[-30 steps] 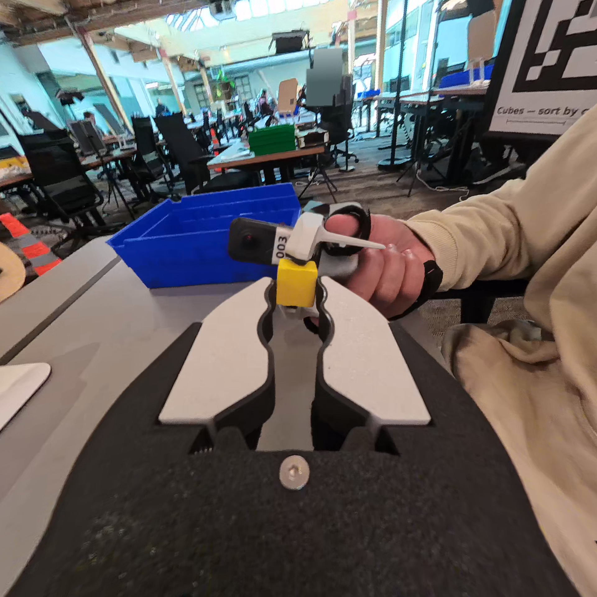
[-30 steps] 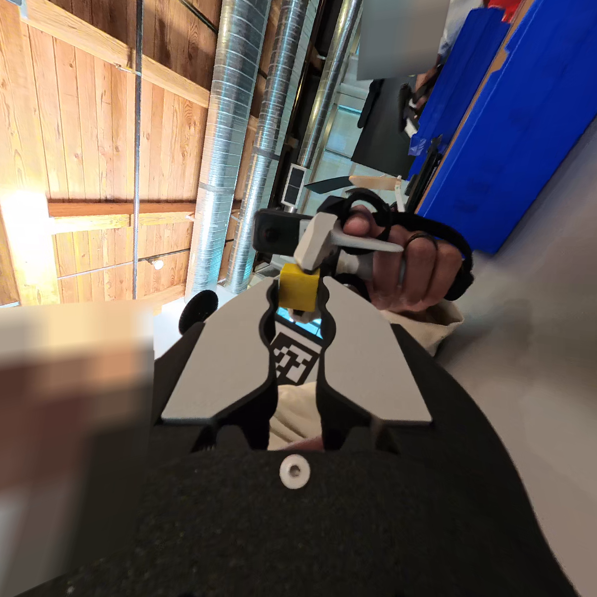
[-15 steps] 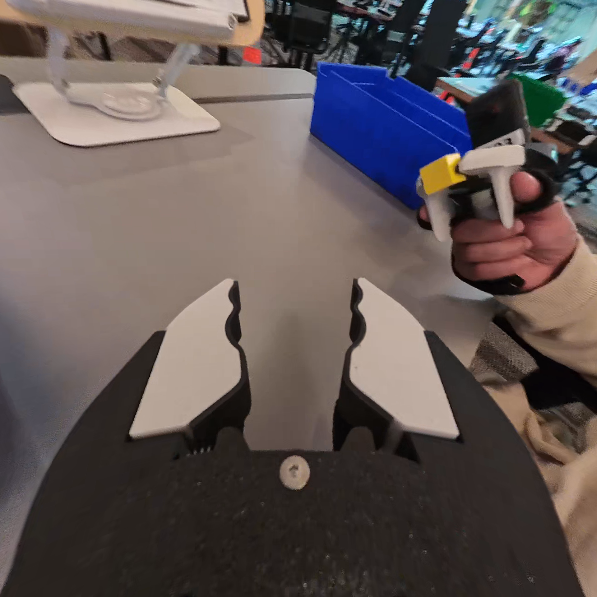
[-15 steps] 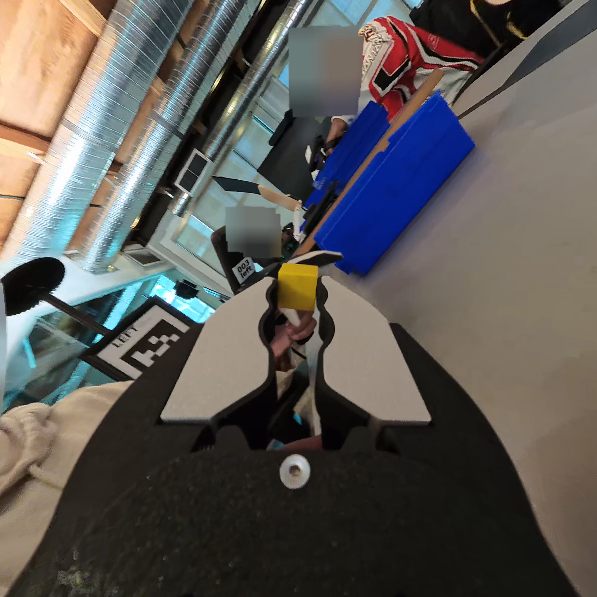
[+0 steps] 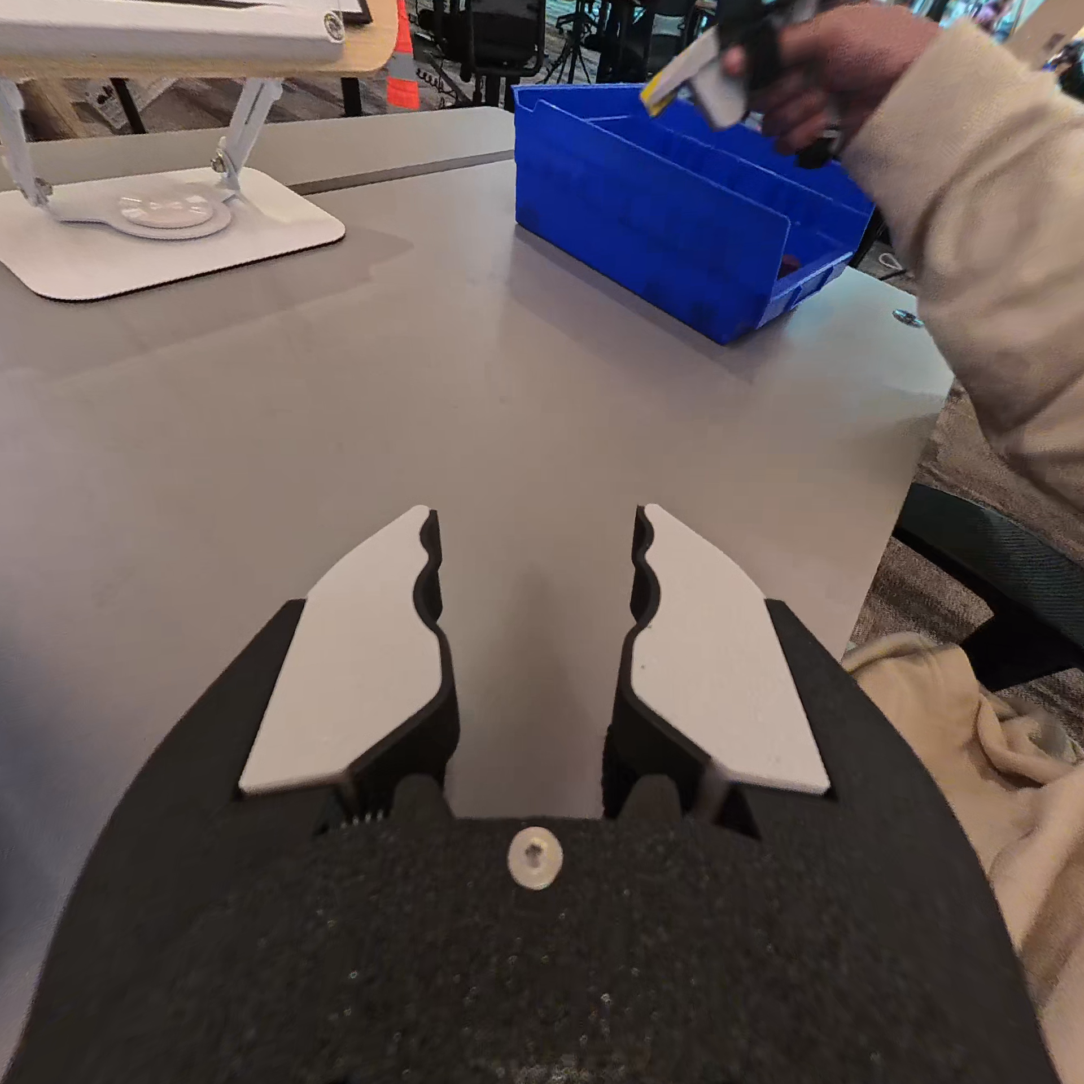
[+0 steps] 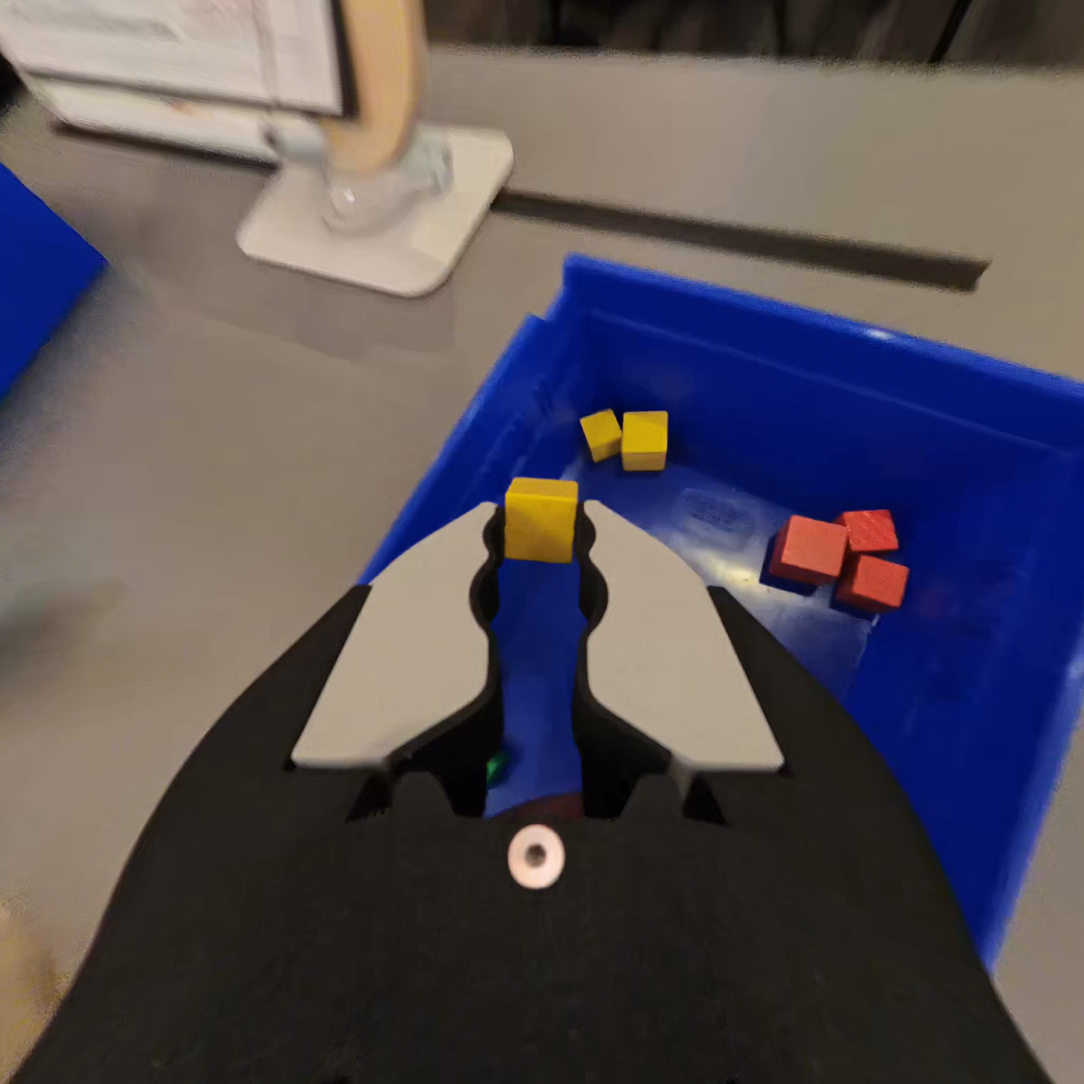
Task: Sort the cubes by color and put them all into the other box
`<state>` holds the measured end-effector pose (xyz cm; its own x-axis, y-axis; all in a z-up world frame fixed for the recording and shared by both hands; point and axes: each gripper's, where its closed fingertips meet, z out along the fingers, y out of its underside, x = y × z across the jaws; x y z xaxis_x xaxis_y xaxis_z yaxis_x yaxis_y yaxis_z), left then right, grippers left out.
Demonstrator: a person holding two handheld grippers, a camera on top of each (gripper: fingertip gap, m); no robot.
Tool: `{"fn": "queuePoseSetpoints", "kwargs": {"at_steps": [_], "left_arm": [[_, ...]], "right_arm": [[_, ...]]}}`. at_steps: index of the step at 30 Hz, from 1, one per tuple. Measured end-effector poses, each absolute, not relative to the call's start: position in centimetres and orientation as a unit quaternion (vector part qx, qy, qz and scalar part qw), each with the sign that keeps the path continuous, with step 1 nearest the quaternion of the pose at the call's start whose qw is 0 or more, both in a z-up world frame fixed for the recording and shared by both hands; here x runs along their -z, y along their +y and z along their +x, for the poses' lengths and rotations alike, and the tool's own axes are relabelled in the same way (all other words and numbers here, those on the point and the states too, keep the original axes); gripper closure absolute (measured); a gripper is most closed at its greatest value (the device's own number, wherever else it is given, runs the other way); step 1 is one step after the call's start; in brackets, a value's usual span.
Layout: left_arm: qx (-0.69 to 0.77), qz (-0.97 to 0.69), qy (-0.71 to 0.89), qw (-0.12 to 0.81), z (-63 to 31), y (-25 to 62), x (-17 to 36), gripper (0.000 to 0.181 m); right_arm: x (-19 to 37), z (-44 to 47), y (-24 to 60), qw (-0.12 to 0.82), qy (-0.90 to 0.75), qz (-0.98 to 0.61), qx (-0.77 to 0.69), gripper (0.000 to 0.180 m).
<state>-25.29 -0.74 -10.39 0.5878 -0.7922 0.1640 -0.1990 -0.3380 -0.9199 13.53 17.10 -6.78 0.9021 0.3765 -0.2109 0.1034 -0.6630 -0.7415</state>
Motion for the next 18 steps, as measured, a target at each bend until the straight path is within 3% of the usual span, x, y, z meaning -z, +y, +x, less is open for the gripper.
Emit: {"fn": "queuePoseSetpoints", "kwargs": {"at_steps": [6, 18], "left_arm": [[0.27, -0.767, 0.346, 0.469, -25.0, -0.5, 11.6, 0.118], [0.256, -0.772, 0.349, 0.464, -25.3, -0.7, 12.2, 0.118]], "right_arm": [[13.3, 12.5, 23.8, 0.301, -0.227, -0.922, -0.09, 0.157], [15.9, 11.9, 26.7, 0.275, -0.224, -0.931, -0.089, 0.152]]}}
